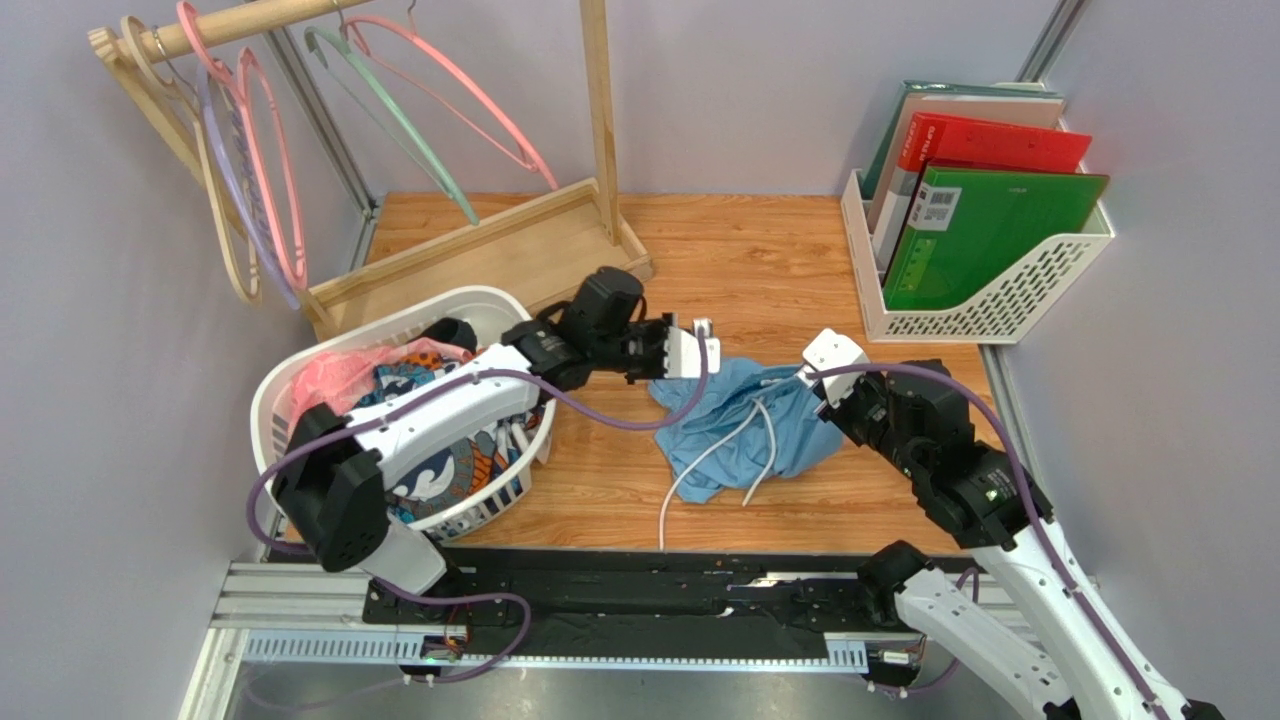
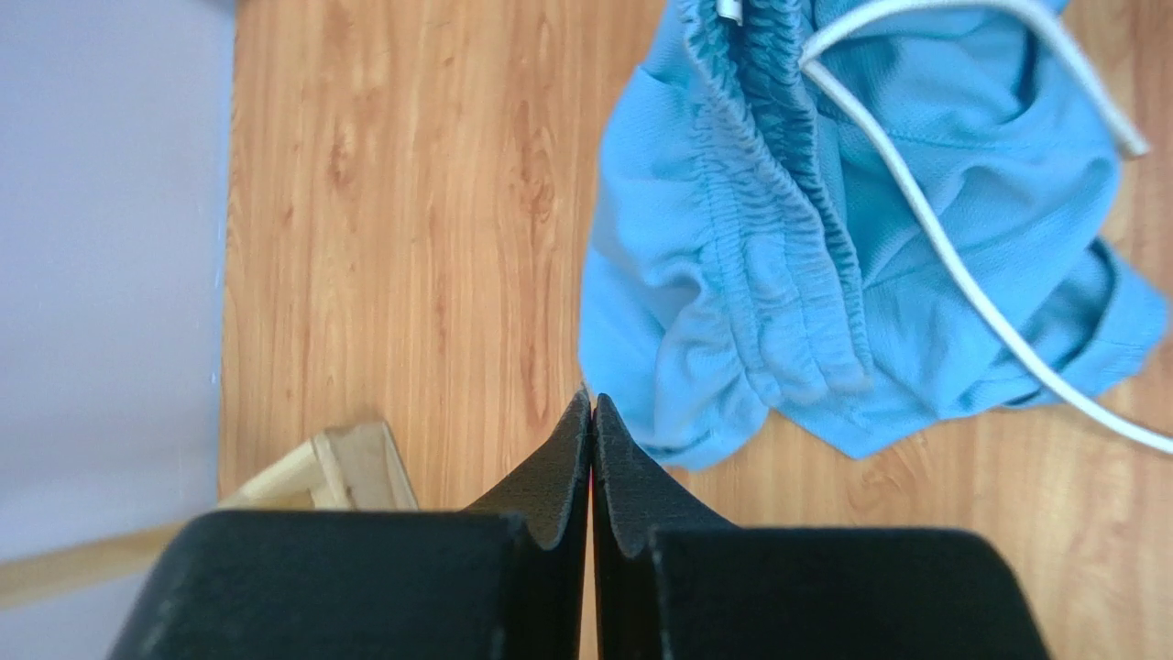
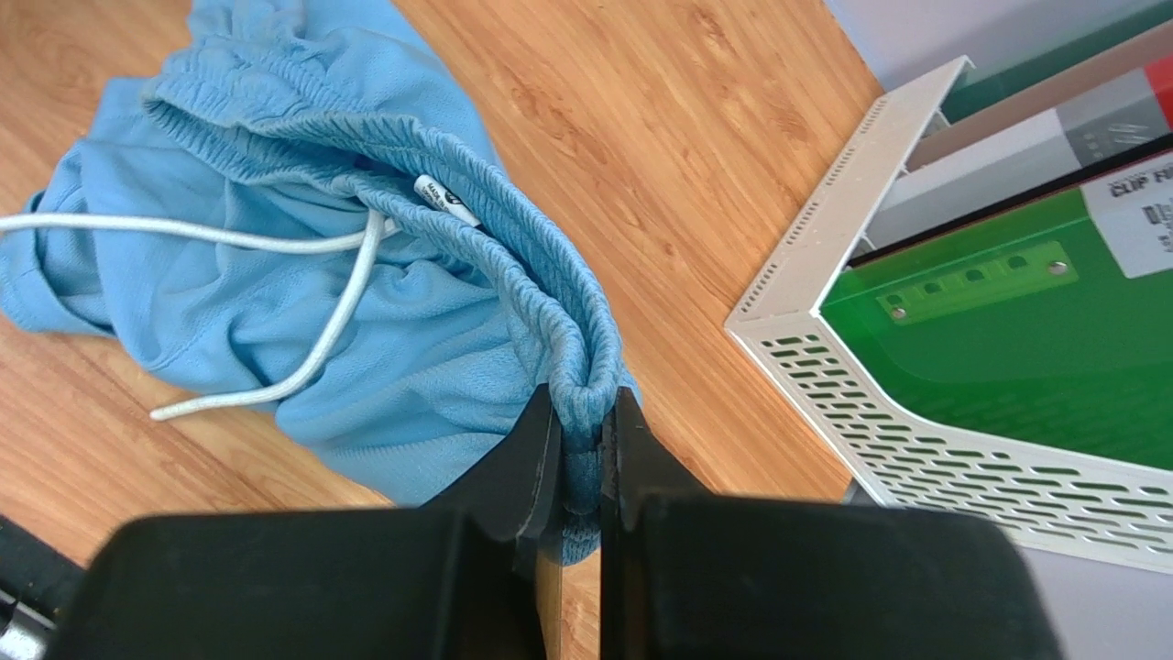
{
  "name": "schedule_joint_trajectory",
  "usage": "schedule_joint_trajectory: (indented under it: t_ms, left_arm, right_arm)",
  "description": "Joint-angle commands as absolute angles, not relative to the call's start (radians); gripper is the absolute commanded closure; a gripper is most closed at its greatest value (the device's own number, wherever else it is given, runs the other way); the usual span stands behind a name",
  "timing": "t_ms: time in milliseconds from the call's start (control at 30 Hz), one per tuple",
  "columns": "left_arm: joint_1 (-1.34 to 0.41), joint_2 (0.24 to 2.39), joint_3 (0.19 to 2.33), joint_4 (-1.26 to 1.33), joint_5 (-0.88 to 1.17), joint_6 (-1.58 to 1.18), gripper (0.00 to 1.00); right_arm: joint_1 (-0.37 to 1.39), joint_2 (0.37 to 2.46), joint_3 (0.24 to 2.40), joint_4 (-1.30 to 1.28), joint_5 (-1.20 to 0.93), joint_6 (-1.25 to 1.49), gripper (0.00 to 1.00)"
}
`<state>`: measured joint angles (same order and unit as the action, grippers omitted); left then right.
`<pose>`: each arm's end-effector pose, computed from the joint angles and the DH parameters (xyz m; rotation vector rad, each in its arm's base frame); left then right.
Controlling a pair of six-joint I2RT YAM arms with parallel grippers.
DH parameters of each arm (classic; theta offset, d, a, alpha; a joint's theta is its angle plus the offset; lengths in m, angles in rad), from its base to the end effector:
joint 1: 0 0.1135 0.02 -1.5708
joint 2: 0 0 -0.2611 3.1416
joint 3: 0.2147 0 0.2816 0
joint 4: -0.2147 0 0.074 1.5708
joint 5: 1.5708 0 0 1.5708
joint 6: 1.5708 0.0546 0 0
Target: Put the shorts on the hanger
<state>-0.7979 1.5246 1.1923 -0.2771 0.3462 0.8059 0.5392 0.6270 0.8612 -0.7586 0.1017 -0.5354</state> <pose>0.2593 -0.2924 0.2695 1.6844 1.3564 -0.3721 0.1516 0.0842 0.3247 -1.0184 1.8295 -0.1042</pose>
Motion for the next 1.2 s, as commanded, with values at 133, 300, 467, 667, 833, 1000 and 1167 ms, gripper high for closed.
schedule_joint_trajectory:
  t_ms: [133, 300, 467, 667, 833, 1000, 1167]
  left_arm:
    - [-0.661, 1.387, 1.460, -0.558, 0.463, 0.526, 1.00]
    - [-0.649, 1.382, 1.473, -0.657, 0.531, 0.598, 0.64]
    - [-0.779, 1.371, 1.313, -0.539, 0.444, 0.719, 0.43]
    - [-0.962, 1.443, 1.166, -0.258, 0.318, 0.704, 0.33]
    - [-1.081, 1.548, 1.094, -0.006, 0.227, 0.709, 0.22]
    - [-1.100, 1.739, 1.176, 0.058, 0.112, 0.571, 0.21]
    - [-1.109, 1.891, 1.233, 0.109, 0.002, 0.512, 0.19]
  right_arm:
    - [0.359, 0.724, 1.084, -0.575, 0.042, -0.557, 1.00]
    - [0.238, 0.805, 1.167, -0.583, -0.118, -0.526, 1.00]
    - [0.236, 0.798, 1.102, -0.624, -0.184, -0.512, 1.00]
    - [0.236, 0.799, 1.060, -0.621, -0.166, -0.479, 1.00]
    - [0.235, 0.825, 1.065, -0.603, -0.141, -0.460, 1.00]
    - [0.233, 0.851, 1.075, -0.600, -0.140, -0.453, 1.00]
    - [0.229, 0.879, 1.072, -0.577, -0.143, -0.448, 1.00]
